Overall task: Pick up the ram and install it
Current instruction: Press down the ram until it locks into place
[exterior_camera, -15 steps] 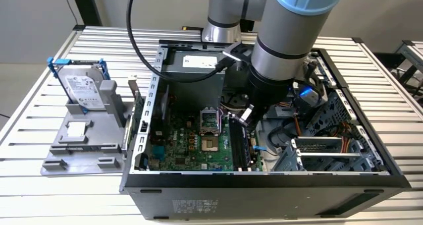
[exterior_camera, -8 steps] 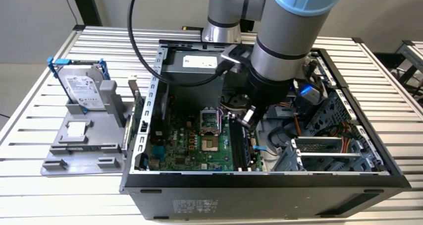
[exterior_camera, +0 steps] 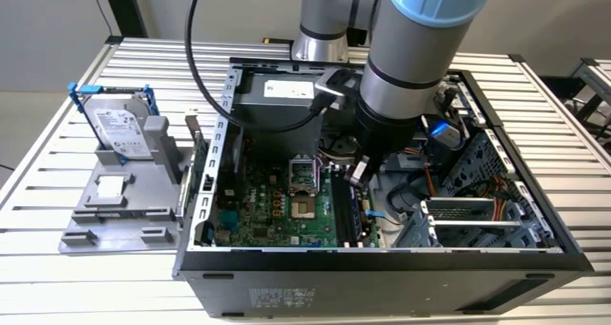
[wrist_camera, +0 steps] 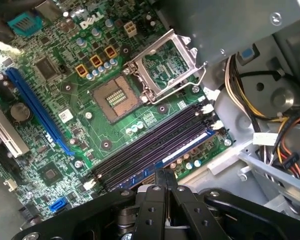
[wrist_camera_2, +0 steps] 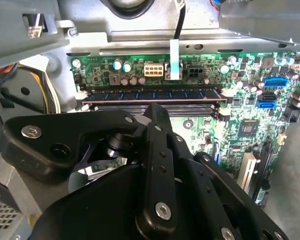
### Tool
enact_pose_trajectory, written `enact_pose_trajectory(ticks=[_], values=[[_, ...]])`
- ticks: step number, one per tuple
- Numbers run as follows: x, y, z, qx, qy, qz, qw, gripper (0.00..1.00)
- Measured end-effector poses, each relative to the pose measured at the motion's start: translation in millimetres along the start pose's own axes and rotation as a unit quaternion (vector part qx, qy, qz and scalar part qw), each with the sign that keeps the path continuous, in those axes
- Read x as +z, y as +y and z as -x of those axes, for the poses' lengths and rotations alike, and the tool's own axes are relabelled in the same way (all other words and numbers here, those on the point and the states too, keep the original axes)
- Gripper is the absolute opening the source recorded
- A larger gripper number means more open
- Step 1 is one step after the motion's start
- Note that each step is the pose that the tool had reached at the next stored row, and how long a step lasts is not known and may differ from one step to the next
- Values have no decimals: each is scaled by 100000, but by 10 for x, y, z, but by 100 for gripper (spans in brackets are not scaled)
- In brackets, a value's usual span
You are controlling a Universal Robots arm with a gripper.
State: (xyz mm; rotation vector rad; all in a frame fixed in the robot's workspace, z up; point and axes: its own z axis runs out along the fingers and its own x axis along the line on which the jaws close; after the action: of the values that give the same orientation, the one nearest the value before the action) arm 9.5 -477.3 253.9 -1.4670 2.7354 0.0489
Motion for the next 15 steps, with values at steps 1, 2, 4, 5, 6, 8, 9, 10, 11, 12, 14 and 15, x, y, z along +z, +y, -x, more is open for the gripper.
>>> enact_pose_trajectory(ticks=[1, 2, 4, 5, 6, 8, 9, 10, 11, 12, 14, 15], values=[[6, 4, -3, -439, -6, 9, 99999, 0], [12, 9, -6, -837, -10, 11, 99996, 0], [26, 20, -15, -1585, -8, 35, 99987, 0], [31, 24, -18, -1999, -12, 39, 99980, 0], [34, 27, -20, -2489, -14, 49, 99969, 0], [45, 28, -21, -3730, -28, 86, 99930, 0], [57, 28, -21, -4395, -37, 102, 99903, 0], [74, 28, -22, -5043, -38, 106, 99873, 0], [86, 28, -23, -5711, -42, 126, 99837, 0], [92, 28, -24, -6445, -38, 158, 99792, 0], [102, 28, -24, -8210, -22, 240, 99662, 0], [106, 27, -24, -9133, -11, 283, 99582, 0]])
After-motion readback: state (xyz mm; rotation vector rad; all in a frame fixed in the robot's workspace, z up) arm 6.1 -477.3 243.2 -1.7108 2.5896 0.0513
